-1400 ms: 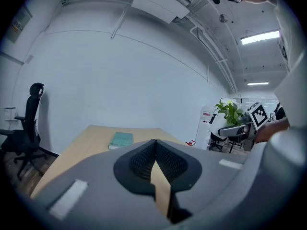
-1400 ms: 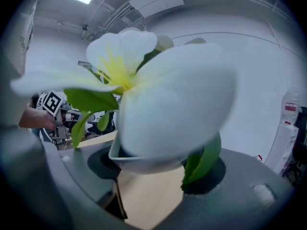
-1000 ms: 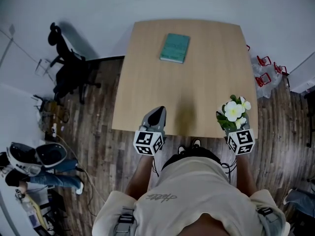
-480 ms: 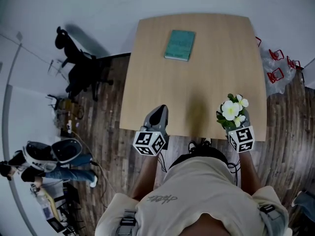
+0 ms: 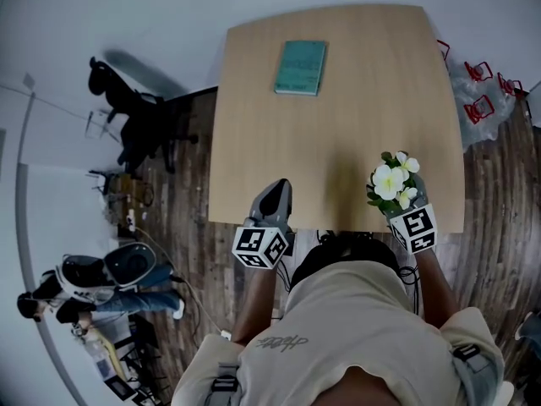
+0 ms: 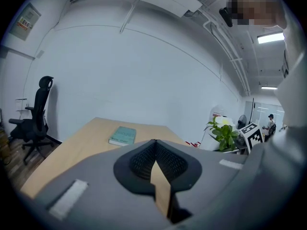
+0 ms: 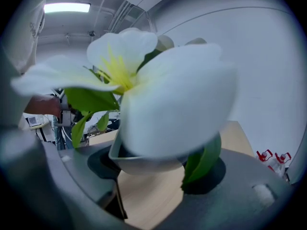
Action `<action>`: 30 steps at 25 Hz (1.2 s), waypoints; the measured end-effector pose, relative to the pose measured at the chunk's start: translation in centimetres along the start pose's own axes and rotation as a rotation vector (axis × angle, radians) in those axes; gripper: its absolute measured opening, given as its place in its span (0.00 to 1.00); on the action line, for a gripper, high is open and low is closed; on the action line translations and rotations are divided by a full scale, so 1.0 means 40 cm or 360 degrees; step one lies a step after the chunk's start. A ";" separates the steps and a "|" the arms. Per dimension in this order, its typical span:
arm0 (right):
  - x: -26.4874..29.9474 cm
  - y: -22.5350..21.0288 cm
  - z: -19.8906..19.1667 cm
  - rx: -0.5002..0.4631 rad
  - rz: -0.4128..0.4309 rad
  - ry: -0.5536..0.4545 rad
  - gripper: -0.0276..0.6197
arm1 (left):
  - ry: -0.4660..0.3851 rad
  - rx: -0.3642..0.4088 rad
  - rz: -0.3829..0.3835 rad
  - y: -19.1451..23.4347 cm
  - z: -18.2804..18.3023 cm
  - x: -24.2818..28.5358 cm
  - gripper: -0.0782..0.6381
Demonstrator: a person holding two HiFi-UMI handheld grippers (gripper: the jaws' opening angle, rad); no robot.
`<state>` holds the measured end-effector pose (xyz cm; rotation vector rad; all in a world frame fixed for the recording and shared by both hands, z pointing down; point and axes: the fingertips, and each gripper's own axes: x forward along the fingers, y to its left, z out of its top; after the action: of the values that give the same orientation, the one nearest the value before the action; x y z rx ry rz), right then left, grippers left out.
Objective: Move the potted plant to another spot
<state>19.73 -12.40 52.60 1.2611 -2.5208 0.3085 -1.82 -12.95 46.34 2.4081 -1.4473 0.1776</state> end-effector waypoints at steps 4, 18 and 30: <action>0.016 0.011 -0.004 -0.0015 -0.0008 0.0019 0.58 | -0.0007 0.0032 -0.0068 -0.002 0.007 0.029 0.13; 0.143 0.202 0.089 0.0043 -0.0183 -0.0044 0.58 | -0.0030 0.0184 -0.0233 0.229 0.022 -0.005 0.13; 0.257 0.344 0.157 0.0115 -0.0376 -0.0061 0.58 | -0.0040 0.0173 -0.0372 0.458 0.042 -0.062 0.13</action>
<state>1.74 -13.91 49.72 1.5889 -2.3776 0.3253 -19.14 -19.37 47.96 2.6520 -1.1816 0.1747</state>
